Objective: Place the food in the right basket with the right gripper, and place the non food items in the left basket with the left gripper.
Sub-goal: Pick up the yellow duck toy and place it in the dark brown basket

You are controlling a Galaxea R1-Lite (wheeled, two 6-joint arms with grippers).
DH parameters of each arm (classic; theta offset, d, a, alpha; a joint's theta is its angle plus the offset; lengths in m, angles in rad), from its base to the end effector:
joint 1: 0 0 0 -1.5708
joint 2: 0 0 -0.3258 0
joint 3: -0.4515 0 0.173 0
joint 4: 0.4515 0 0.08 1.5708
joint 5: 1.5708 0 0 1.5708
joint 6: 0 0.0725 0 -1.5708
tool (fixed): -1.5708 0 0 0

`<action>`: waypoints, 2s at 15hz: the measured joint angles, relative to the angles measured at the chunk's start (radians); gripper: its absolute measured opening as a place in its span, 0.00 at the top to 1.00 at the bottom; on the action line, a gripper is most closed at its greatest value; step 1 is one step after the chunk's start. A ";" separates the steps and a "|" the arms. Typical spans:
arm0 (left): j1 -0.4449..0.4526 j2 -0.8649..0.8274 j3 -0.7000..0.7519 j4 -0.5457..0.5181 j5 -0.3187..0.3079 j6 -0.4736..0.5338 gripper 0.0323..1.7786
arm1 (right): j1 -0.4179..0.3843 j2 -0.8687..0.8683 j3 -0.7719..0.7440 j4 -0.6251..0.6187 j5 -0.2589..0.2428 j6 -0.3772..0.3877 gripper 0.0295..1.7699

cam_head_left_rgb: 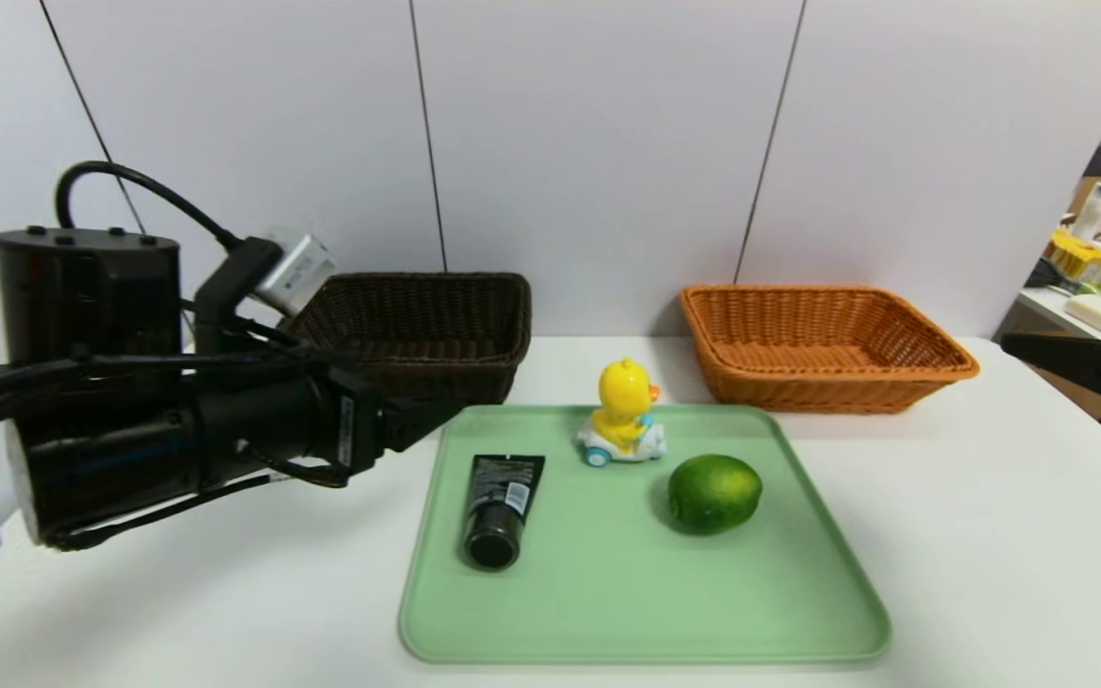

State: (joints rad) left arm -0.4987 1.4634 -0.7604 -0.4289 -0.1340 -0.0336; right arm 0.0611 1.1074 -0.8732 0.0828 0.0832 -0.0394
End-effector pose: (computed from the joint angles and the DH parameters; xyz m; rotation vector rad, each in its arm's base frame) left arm 0.2402 -0.1419 0.2398 0.0183 0.2846 -0.6239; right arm 0.1673 0.0163 0.2813 -0.0355 0.3144 0.1493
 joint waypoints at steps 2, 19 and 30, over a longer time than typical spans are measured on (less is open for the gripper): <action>-0.030 0.081 0.000 -0.074 0.002 -0.005 0.05 | 0.000 0.001 0.000 0.000 0.000 0.004 0.04; -0.233 0.594 -0.165 -0.473 0.156 -0.049 0.05 | -0.002 -0.003 0.022 0.003 0.000 0.035 0.04; -0.279 0.677 -0.193 -0.602 0.194 -0.054 0.05 | 0.000 -0.029 0.039 0.015 0.001 0.035 0.04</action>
State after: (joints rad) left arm -0.7774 2.1402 -0.9530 -1.0309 0.0600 -0.0879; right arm 0.0611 1.0785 -0.8340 0.0981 0.0840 -0.0043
